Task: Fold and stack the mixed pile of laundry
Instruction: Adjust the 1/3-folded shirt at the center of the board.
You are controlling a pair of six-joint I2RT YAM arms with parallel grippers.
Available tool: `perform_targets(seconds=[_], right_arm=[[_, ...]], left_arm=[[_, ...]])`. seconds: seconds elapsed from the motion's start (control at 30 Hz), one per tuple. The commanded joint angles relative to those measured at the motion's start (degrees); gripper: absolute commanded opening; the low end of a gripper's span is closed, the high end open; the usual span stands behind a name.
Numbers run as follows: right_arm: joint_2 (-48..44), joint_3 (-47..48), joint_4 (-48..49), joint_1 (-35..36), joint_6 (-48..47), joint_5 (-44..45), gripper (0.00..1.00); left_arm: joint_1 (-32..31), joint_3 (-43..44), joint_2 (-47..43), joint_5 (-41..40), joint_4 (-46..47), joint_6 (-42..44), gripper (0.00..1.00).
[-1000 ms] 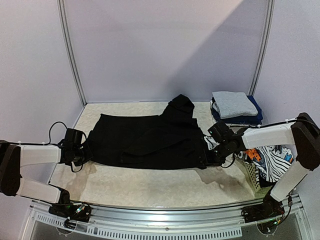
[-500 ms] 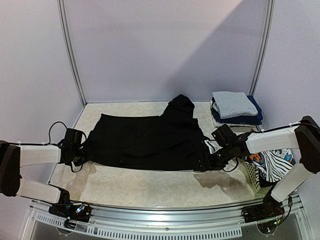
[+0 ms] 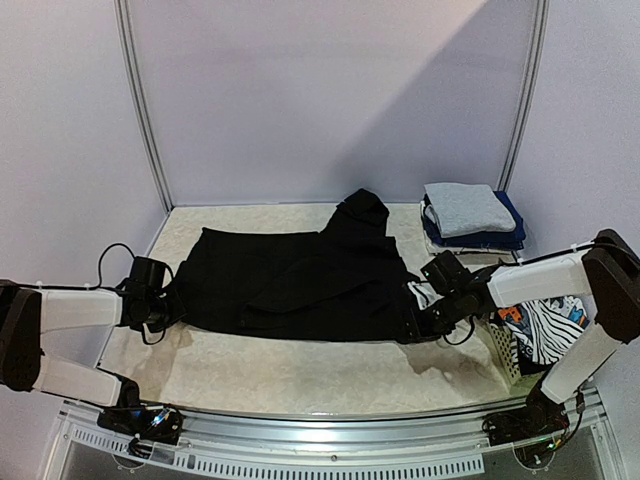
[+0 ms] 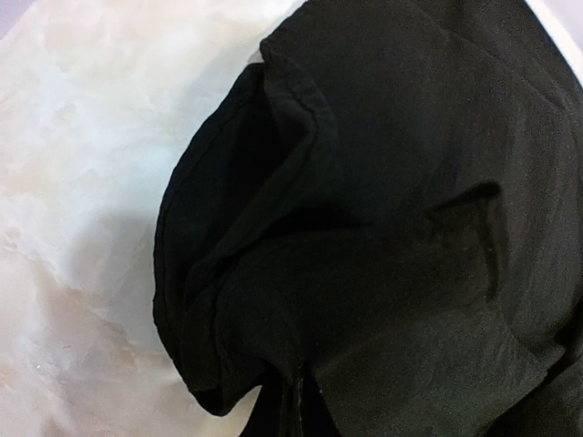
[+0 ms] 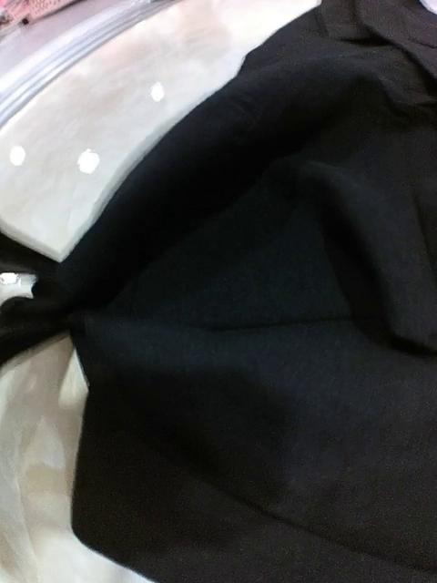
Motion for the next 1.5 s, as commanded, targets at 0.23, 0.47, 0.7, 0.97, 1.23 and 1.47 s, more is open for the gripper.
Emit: perform_targets(seconds=[0.23,0.47,0.7,0.97,1.23,1.47], right_arm=[[-9.87,6.96,-20.2,-0.18,-2.13,11.55,0.0],[-22.37,7.81,-34.16,-0.21,0.48,17.2,0.0],[-26.57,-0.8,-27.98,-0.22,11.06,21.27,0.16],[-29.42,-5.78,-18.95,-0.23,13.11,18.2,0.72],[-20.83,6.69,-10.13,-0.26,5.11,23.39,0.96],[0.21,22.58,-7.85,-5.99,-2.39,21.52,0.99]], left_arm=[[-12.21,14.09,-6.3,-8.55,-25.13,0.99,0.0],[-14.45,14.09,-19.05,-9.98,-40.62,-3.71,0.0],[-17.01,6.8,-26.03,-6.73,-42.07,-11.32,0.05],[-21.89,5.3,-35.44,-9.75,-40.43,-12.18,0.76],[-20.61,8.41,-24.48,-17.27,-22.08,3.58,0.98],[-5.72,19.41,-1.81,-1.2,-9.11,19.0,0.97]])
